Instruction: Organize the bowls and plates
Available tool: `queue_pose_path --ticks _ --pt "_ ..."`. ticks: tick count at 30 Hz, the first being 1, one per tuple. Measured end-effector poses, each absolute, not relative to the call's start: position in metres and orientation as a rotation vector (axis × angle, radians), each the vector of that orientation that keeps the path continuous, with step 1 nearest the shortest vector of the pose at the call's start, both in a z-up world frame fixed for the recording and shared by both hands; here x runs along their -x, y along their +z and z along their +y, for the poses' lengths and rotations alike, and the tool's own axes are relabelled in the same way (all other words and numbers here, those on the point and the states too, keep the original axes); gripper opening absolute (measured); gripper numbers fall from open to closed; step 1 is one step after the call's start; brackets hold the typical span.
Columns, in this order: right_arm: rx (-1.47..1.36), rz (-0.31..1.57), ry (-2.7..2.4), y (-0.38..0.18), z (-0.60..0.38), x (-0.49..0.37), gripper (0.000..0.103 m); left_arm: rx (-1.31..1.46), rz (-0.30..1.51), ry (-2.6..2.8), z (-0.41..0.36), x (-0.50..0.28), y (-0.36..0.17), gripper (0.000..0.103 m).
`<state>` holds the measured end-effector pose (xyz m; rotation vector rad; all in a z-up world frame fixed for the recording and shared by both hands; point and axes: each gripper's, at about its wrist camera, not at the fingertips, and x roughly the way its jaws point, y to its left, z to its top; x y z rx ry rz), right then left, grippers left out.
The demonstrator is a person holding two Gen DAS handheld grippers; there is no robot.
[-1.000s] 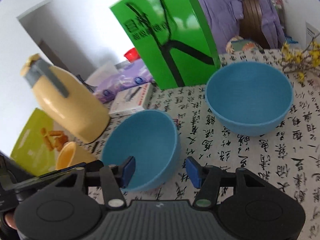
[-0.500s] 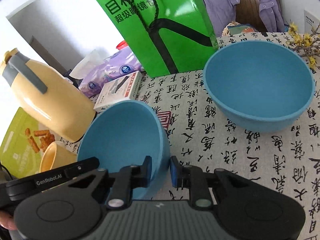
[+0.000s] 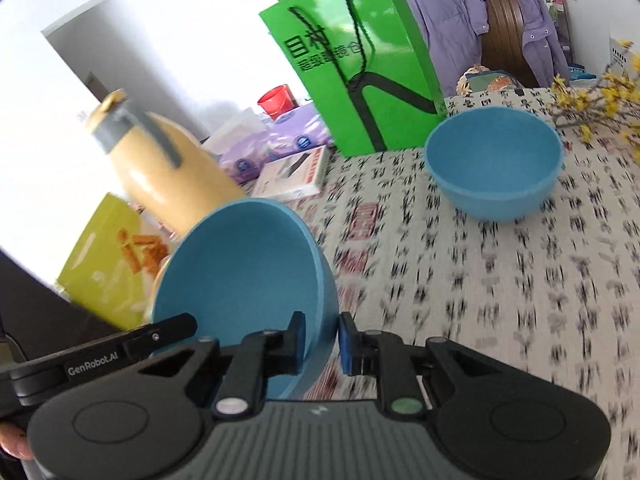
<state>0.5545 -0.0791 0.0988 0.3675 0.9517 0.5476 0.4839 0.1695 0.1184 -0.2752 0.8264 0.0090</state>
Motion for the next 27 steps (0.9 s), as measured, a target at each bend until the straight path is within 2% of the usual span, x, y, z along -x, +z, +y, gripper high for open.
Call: queue_pose_path --ticks 13,18,27 --pt "-0.368 0.956 0.645 0.1 -0.115 -0.385 0.018 0.31 0.764 0.049 0.143 -0.293 0.122 0.011" --pt "-0.339 0.979 0.664 0.093 -0.119 -0.345 0.018 0.315 0.772 0.061 0.139 -0.258 0.114 0.011" --pt "-0.346 0.967 0.666 0.09 -0.129 -0.325 0.018 0.319 0.768 0.055 0.131 -0.241 0.115 0.011"
